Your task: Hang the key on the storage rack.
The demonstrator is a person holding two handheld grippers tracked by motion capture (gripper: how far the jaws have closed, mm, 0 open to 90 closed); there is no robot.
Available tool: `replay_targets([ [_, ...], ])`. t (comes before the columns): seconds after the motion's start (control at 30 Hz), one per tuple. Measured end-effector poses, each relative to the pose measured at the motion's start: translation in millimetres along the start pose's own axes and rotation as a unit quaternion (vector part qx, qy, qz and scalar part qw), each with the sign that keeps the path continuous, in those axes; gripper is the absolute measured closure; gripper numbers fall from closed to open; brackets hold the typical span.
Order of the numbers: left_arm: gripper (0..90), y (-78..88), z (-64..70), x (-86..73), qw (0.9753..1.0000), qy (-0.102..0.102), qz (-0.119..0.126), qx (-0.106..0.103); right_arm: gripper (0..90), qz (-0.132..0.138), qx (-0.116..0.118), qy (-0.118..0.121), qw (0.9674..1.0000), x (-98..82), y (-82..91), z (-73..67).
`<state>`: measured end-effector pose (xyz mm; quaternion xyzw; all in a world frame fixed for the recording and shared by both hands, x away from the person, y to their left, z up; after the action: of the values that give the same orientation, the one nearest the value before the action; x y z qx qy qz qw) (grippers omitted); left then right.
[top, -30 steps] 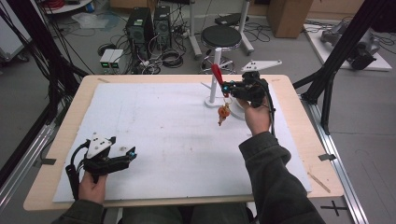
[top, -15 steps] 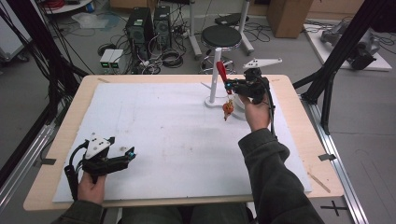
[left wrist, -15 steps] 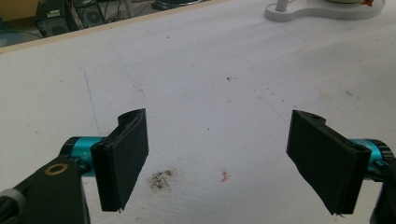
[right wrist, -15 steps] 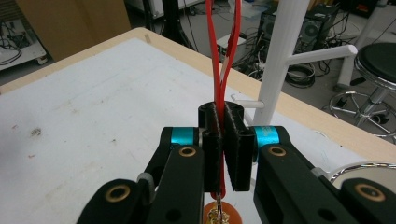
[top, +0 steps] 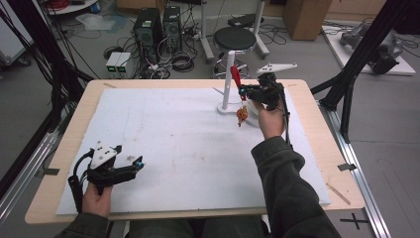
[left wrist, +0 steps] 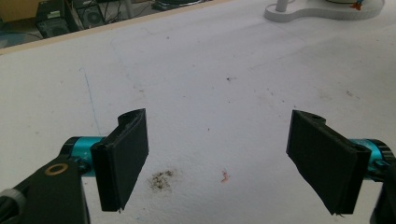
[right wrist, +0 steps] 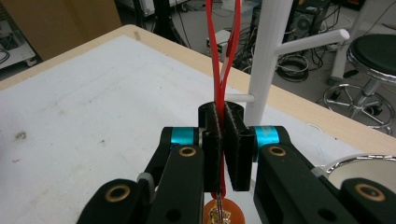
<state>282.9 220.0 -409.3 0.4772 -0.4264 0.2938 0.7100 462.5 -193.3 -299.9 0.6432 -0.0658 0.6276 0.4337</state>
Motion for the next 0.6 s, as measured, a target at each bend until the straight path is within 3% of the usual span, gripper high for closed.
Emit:
replay_targets([
  [0.6, 21.3, 0.2, -0.2, 0.1, 1.0000, -0.001, 0.001, 0.000, 86.0, -0.031, 0.004, -0.015, 0.9994, -14.8, -21.1, 0.2],
])
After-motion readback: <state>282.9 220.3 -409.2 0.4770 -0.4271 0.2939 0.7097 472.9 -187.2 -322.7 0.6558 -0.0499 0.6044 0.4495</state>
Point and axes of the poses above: each handheld gripper's, and its own axes: y roughly backward along the jaws, x roughly out of its top, z roughly to its right, the point moved 3 cm from there along -y, roughly forward along the jaws, and after that the axes turned 14 degrees about y, right-handed, at the moved point
